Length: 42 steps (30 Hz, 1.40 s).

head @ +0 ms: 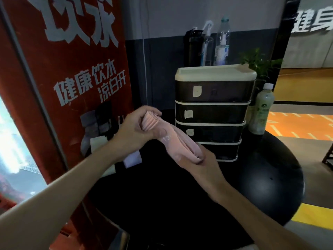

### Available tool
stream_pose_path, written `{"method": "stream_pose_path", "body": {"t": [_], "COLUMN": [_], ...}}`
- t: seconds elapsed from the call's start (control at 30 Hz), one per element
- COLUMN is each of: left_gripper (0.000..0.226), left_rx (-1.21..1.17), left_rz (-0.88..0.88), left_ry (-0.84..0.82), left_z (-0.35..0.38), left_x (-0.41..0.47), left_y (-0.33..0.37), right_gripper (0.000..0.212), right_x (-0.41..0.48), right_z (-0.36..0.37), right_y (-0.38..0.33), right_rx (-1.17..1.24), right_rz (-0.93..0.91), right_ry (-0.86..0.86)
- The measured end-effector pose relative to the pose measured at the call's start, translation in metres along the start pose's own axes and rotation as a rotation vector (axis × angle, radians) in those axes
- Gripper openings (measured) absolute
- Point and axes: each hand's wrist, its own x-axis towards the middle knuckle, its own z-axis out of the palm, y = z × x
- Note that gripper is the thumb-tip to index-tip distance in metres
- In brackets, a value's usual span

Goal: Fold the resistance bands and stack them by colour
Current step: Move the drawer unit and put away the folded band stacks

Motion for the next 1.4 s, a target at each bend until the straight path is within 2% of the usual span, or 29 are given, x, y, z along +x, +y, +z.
{"method": "stream_pose_path", "body": {"t": [0.1, 0.33, 0.47, 0.53, 0.73, 0.9, 1.0, 1.1, 1.23, 1.4], "left_gripper": [0.042, 0.044, 0.04, 0.04, 0.047, 0.04, 0.037, 0.027, 0.02, 0.032], "left_rx": [-0.086, -0.09, 0.014, 0.05, 0.111, 0.189, 0.219, 0.158, 0.115, -0.035], "left_rz": [-0.098, -0.222, -0.193, -0.172, -0.116, -0.069, -0.059, -0.082, -0.1, -0.252], "left_ry": [0.024, -0.092, -0.161, -0.189, -0.299, -0.355, -0.36, -0.325, -0.285, -0.145], "left_z": [0.04, 0.106, 0.118, 0.118, 0.118, 0.114, 0.112, 0.111, 0.11, 0.106], "left_x": [-0.021, -0.062, -0.069, -0.07, -0.073, -0.075, -0.076, -0.078, -0.079, -0.072], "left_y": [-0.011, -0.039, -0.052, -0.055, -0.061, -0.064, -0.064, -0.06, -0.059, -0.053], "right_gripper": [0.007, 0.003, 0.042, 0.062, 0.09, 0.086, 0.063, 0.039, 0.027, 0.021], "right_x": [-0.019, -0.046, -0.041, -0.04, -0.046, -0.044, -0.043, -0.044, -0.046, -0.045], "right_z": [-0.037, -0.11, -0.126, -0.129, -0.123, -0.121, -0.119, -0.118, -0.119, -0.119], "right_y": [0.002, 0.009, 0.024, 0.029, 0.033, 0.031, 0.033, 0.034, 0.031, 0.025], "right_rx": [-0.139, -0.567, -0.8, -0.766, -0.9, -0.867, -0.862, -0.813, -0.762, -0.609], "right_rz": [-0.015, 0.022, 0.101, 0.088, 0.098, 0.096, 0.111, 0.095, 0.054, 0.128], "right_ry": [0.038, -0.043, -0.132, -0.134, -0.212, -0.207, -0.216, -0.17, -0.161, -0.091]}}
